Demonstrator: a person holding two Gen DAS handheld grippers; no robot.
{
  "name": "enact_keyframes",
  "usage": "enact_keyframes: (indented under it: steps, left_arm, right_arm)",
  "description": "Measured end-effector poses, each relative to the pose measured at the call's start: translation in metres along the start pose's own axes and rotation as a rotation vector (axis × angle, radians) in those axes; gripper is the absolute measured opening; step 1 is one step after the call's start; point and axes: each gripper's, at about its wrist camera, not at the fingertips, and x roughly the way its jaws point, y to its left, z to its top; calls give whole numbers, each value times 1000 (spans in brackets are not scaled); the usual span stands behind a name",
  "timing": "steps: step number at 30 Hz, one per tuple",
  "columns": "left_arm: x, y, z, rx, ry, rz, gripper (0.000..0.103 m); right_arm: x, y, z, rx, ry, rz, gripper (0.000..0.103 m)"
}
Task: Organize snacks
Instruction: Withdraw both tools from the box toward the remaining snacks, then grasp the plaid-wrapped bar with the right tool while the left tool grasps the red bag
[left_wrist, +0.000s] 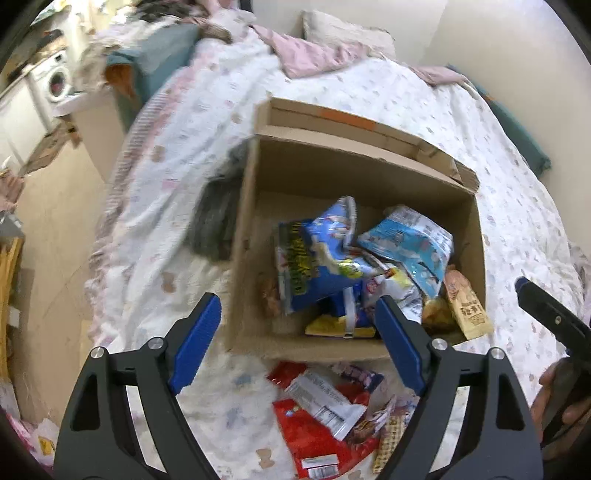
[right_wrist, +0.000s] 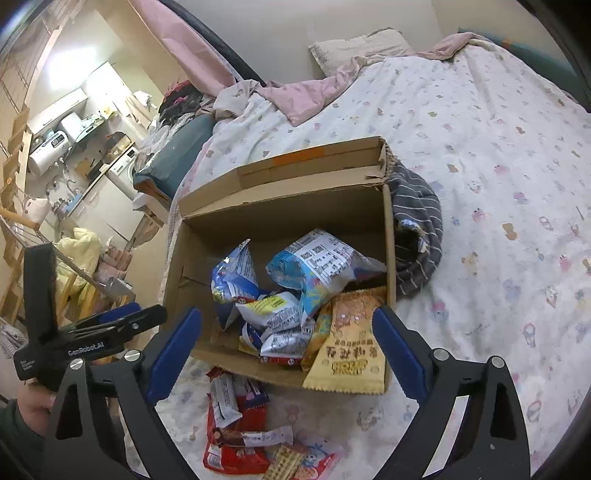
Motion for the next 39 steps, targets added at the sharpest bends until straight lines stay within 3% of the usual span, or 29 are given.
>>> enact_keyframes:
  steps: [6,10,17,22,30,32,34,36,39]
  left_arm:
    - [-19,9,-23,-9,-17,-10,83]
    - [-28,15,-37,-37,-30,-7,101]
    - [-25,18,-68,-5,26,34,101]
    - [-21,19,-85,-10,68,44,101]
    - [-20,20,-95,-18,92,59,101]
    - [-19,21,-95,-25,92,63,101]
    - [-19,23,-94,-31,91,65,101]
    - [-18,26,-93,-38,89,70,101]
    - [-16,31,-92,-49,92,87,101]
  right_arm:
    - [-14,-1,-24,44,12,-2,96]
    - [-20,1,-43,55,42,-22,96]
    - [-23,3,-78,58,93,-63,96]
    - [-19,-13,-103,132,155,-71,96]
    - [26,-34,-142,267,401,-39,96]
    - [36,-35,-148,289,443,-33,88]
    - [42,-33,-148,295,457,13,69]
    - [50,-25,-148,288,475,50,66]
    - [66,-10,-148,208,503,-34,63]
